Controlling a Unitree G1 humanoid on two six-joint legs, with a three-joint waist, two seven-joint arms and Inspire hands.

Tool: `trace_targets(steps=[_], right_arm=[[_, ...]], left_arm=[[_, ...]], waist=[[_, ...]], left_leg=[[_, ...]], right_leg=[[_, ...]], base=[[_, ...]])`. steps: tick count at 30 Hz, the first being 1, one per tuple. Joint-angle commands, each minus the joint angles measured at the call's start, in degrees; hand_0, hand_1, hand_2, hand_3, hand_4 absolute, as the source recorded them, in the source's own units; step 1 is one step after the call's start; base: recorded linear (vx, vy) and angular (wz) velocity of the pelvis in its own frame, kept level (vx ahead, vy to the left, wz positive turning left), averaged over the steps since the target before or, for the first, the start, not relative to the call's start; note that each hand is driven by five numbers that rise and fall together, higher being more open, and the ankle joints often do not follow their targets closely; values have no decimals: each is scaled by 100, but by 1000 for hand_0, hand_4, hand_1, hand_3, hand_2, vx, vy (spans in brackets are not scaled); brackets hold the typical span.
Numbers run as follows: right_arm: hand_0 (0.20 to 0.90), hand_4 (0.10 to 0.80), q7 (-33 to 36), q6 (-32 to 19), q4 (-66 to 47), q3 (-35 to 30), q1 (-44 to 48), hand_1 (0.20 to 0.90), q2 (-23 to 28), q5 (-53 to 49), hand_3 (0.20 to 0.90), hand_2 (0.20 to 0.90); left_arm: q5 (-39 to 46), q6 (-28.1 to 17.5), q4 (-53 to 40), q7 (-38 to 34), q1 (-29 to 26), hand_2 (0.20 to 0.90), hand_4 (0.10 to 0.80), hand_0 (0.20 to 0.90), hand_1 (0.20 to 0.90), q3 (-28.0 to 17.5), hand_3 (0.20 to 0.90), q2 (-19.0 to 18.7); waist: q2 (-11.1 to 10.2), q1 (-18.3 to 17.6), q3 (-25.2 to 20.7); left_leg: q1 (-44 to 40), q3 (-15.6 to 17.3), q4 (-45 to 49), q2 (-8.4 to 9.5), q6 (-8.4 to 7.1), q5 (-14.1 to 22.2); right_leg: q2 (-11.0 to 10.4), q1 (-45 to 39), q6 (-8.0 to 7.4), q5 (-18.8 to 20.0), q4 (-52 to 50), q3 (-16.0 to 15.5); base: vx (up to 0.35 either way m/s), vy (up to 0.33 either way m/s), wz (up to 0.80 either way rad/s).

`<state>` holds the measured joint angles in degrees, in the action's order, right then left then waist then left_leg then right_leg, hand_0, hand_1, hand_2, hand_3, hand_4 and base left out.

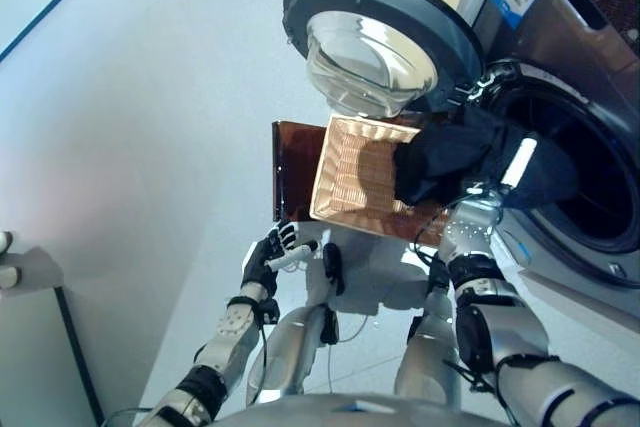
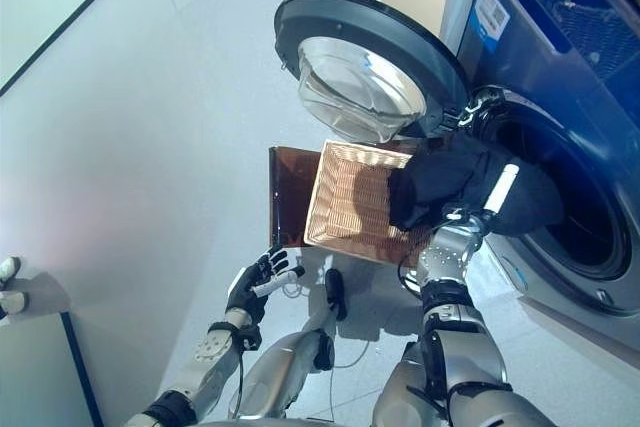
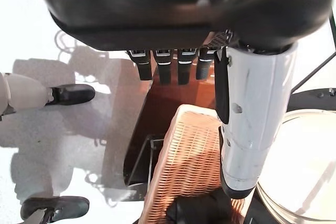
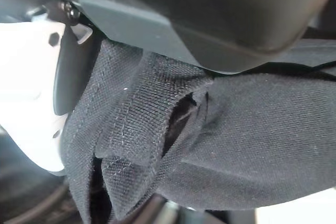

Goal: Pick up the clothes and place them into the washing machine

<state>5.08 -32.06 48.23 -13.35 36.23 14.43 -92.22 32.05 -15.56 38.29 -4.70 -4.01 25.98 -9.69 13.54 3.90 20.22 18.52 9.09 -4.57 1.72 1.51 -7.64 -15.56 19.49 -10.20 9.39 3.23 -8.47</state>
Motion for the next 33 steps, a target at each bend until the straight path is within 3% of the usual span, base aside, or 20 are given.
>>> trace_targets(steps=[1,12,20,33], right_arm=[[200,300,-208,-433,-109,-187,370,200,607,-1,200,200],[200,300,-149,-662,113,-703,571,200,1149,-233,200,200],[200,300,127,-688,467,-863,1072,200,2026,-150,200,200],[200,300,523,-754,619,-330,2328,200,3217,224,200,200]], left_arm=[[102,-423,-146,84,62,900,800,900,900,229,900,-13],[208,-442,-201,203,225,900,800,900,900,250,900,-35],[296,-449,-481,344,371,900,800,900,900,293,900,-167],[374,-462,-1014,453,602,900,800,900,900,462,900,-369]], waist=[[319,85,-475],[544,67,-576],[740,150,-598],[1017,400,-664]], left_leg=[[-52,-54,-43,-2,-336,240],[-70,15,-43,86,-308,238],[-6,26,-43,123,-323,238],[420,103,-43,125,-390,130]], right_leg=[[-149,534,45,-10,-643,166],[-190,549,18,46,-580,265],[-207,682,1,-29,-635,317],[-191,1312,23,-81,-868,447]], base=[[-22,48,1],[2,19,-4],[3,0,-4],[3,-14,-1]])
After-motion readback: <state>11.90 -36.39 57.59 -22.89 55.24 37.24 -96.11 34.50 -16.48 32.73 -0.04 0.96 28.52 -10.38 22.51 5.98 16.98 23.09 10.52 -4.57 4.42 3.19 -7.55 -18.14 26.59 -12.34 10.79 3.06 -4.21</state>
